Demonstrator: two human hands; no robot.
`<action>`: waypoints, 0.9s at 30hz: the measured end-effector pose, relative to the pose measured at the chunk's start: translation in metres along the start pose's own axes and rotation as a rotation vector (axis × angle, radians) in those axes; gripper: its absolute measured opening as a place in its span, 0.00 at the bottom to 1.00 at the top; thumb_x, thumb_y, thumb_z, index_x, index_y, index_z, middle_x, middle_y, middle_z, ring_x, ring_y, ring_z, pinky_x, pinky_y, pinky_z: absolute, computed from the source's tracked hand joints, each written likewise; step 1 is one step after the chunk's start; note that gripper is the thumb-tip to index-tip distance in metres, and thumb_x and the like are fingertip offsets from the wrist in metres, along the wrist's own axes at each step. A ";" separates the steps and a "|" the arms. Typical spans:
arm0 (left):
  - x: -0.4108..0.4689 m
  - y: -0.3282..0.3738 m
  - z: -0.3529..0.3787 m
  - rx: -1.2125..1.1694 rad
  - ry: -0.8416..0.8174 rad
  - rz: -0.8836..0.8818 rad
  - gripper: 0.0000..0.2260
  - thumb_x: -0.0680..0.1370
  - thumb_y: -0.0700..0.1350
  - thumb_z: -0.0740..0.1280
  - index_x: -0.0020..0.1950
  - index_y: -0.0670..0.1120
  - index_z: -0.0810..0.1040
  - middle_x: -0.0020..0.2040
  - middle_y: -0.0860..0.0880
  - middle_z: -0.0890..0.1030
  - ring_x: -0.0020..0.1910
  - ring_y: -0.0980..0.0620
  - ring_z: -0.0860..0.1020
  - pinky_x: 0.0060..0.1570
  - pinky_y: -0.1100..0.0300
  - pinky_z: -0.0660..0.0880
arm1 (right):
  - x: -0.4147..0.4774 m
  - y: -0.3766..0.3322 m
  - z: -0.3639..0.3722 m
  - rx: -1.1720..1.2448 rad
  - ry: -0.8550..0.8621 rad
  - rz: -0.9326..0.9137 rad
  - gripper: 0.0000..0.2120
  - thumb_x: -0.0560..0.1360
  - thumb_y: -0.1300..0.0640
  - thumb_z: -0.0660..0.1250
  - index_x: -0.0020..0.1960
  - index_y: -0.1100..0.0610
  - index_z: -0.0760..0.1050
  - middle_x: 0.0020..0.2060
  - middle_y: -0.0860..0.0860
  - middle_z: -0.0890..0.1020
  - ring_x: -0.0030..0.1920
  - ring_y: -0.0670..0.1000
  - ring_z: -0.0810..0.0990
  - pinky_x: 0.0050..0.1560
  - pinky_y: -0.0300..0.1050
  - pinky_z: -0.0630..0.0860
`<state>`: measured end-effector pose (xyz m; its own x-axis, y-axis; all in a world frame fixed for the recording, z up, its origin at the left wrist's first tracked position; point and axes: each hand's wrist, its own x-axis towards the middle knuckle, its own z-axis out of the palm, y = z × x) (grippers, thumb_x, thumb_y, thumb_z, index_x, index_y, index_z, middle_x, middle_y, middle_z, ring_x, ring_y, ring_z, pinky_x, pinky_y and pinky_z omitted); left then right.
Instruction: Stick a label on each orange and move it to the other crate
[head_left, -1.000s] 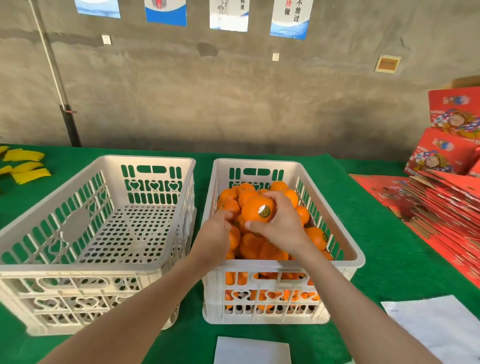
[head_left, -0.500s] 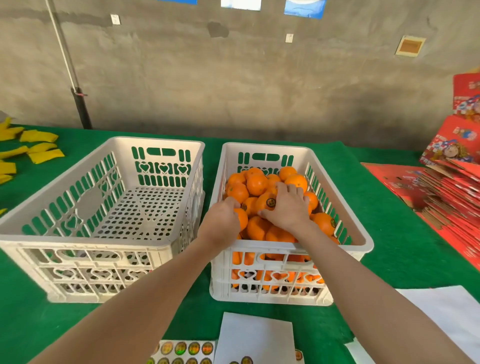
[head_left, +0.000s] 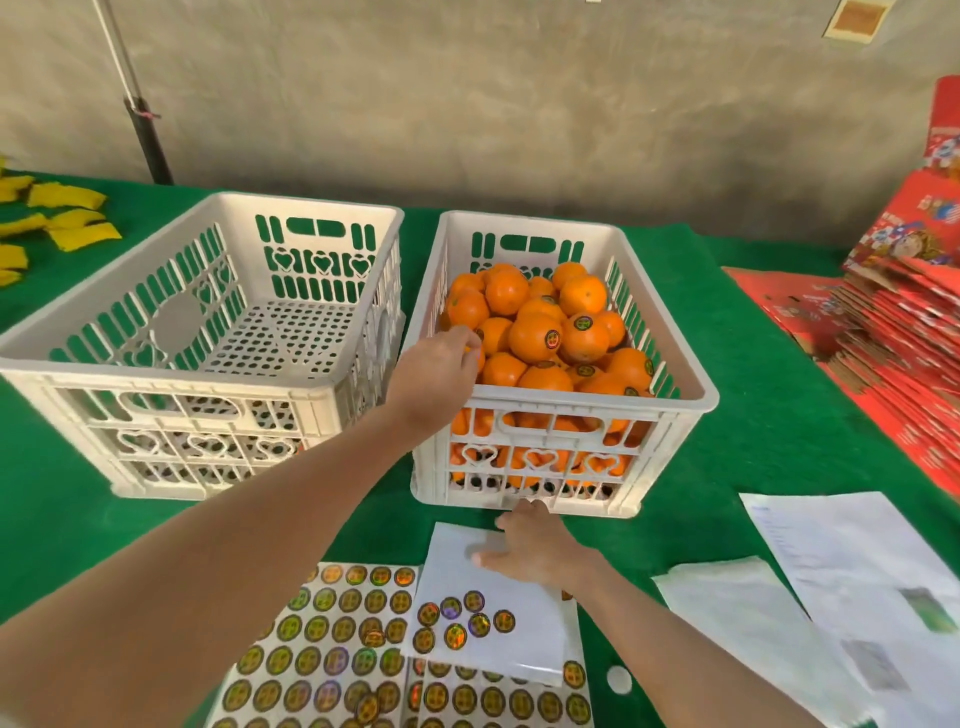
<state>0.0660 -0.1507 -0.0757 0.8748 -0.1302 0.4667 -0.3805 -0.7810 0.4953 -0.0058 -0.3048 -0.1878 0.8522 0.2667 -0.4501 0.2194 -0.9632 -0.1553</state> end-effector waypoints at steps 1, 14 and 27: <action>-0.006 0.001 -0.001 -0.030 -0.011 0.009 0.11 0.81 0.43 0.60 0.60 0.42 0.76 0.49 0.45 0.81 0.42 0.51 0.76 0.38 0.60 0.68 | 0.005 0.000 0.005 0.002 -0.009 0.011 0.32 0.74 0.35 0.60 0.63 0.60 0.73 0.66 0.58 0.68 0.66 0.60 0.64 0.65 0.54 0.65; -0.127 -0.033 0.014 -0.139 -0.156 -0.119 0.15 0.75 0.35 0.68 0.62 0.41 0.75 0.58 0.46 0.76 0.58 0.48 0.76 0.59 0.67 0.68 | 0.016 0.000 0.031 0.054 0.179 0.039 0.18 0.76 0.49 0.63 0.62 0.57 0.73 0.65 0.57 0.69 0.65 0.57 0.67 0.64 0.50 0.66; -0.141 -0.036 0.030 -1.108 -0.806 -1.097 0.16 0.75 0.35 0.67 0.62 0.34 0.74 0.57 0.32 0.79 0.57 0.32 0.77 0.57 0.40 0.75 | -0.015 0.004 -0.013 0.460 0.485 -0.236 0.13 0.77 0.50 0.66 0.57 0.56 0.75 0.53 0.50 0.77 0.55 0.50 0.73 0.58 0.48 0.68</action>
<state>-0.0344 -0.1231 -0.1813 0.6311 -0.3864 -0.6726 0.7278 -0.0050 0.6858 -0.0114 -0.3129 -0.1706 0.9456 0.3184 0.0676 0.2927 -0.7409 -0.6045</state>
